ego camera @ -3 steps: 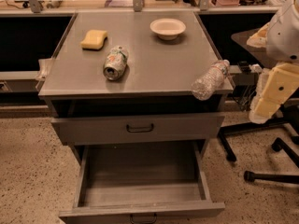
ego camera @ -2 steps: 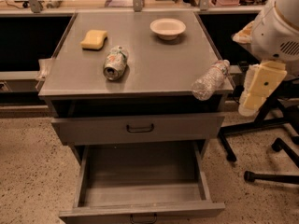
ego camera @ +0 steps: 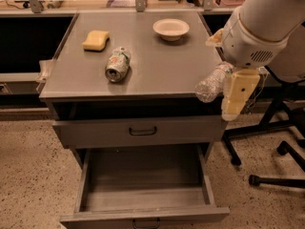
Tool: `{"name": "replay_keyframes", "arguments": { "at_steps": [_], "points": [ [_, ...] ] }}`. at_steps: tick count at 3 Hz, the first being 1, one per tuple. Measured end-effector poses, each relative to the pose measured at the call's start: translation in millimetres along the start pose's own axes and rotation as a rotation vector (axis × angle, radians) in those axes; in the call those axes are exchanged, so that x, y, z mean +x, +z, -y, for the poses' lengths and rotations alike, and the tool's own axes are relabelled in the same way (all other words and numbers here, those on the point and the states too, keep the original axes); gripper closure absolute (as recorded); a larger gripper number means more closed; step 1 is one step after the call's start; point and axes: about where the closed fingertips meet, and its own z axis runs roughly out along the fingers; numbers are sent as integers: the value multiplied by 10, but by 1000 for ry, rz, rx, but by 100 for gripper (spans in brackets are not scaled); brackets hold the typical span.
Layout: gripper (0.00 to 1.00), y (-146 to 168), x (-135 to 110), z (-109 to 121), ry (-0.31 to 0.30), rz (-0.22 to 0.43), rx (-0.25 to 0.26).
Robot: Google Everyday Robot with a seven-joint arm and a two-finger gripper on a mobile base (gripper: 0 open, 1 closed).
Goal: Place 7up can into middle drawer
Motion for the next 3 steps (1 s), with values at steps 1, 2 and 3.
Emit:
{"name": "replay_keyframes", "arguments": {
  "at_steps": [1, 2, 3],
  "points": [
    [0, 121, -63, -22, -92, -11, -67],
    [0, 530, -459, -67, -364, -28, -185],
    [0, 703, -754, -225, -651, -47, -208]
  ]
}}
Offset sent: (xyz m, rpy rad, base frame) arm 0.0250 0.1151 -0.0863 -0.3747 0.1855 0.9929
